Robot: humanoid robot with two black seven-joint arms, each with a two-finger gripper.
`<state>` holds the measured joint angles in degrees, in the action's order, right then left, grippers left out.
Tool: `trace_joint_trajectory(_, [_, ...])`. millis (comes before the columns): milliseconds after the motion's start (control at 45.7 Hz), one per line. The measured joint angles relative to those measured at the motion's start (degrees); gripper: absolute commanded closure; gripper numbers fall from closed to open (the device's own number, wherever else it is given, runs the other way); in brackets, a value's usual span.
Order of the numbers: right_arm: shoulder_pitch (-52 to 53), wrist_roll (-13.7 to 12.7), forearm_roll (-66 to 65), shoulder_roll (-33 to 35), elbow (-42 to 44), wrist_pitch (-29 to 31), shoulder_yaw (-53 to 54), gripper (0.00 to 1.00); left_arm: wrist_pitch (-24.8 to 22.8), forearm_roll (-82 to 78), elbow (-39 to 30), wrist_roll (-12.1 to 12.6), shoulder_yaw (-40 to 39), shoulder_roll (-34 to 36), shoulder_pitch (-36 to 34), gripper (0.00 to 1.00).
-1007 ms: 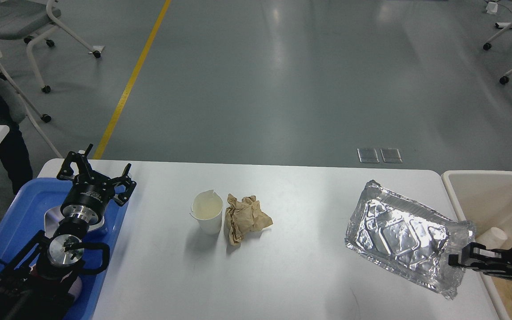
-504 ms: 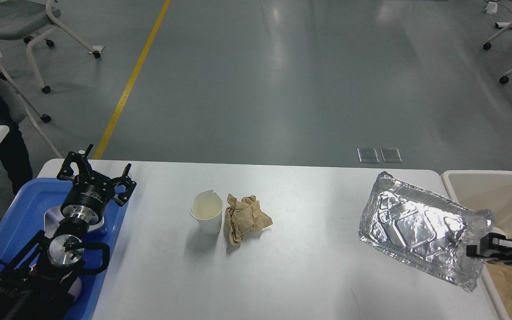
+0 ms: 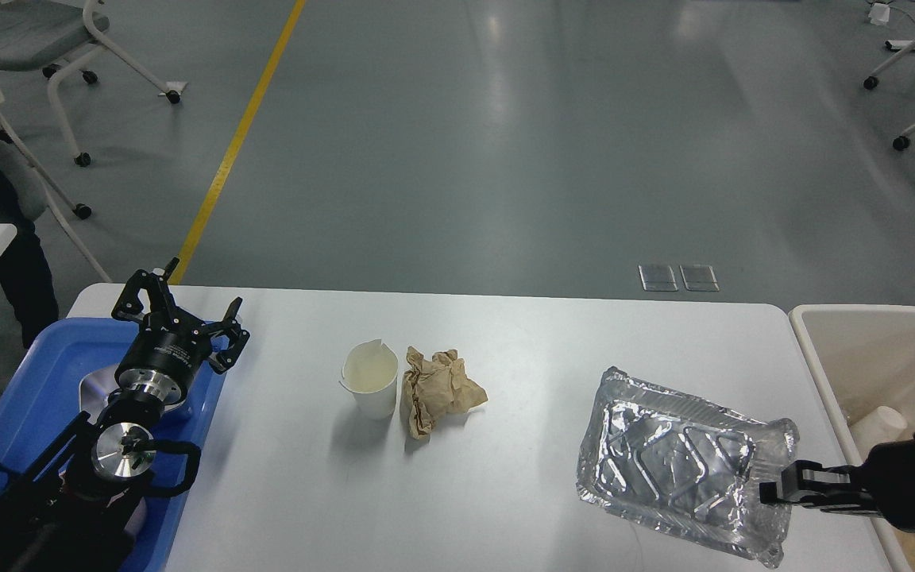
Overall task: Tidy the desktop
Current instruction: 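Swing the held foil tray back over the table toward the cloth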
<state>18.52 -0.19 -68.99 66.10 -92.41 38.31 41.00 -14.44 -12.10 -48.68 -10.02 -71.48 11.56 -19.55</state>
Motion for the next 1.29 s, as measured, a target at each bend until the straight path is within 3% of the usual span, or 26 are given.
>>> trace_joint_trajectory(175, [6.4,0.0,-2.6,-5.7,3.7,2.6,-3.3,1.0,0.2,-0.1,0.0,0.0,0.0,0.3,0.1,0.04])
trace_joint_trajectory(504, [26.2,0.7,-2.7,-18.4,13.8,3.4,-25.0,1.0,0.2,-0.4,-0.1,0.0,0.1,1.0,0.7,0.04])
trace_joint_trajectory(701, [29.9,1.1,-2.4,-24.6,19.0,4.3,-28.9,1.0,0.2,-0.6,-0.1,0.3,2.0,3.1,0.8,0.04])
trace_joint_trajectory(1292, [38.4,2.5,0.4,-34.0,26.4,8.6,-35.4,1.0,-2.2,-3.1,-0.4,0.0,6.6,4.9,0.9,0.04])
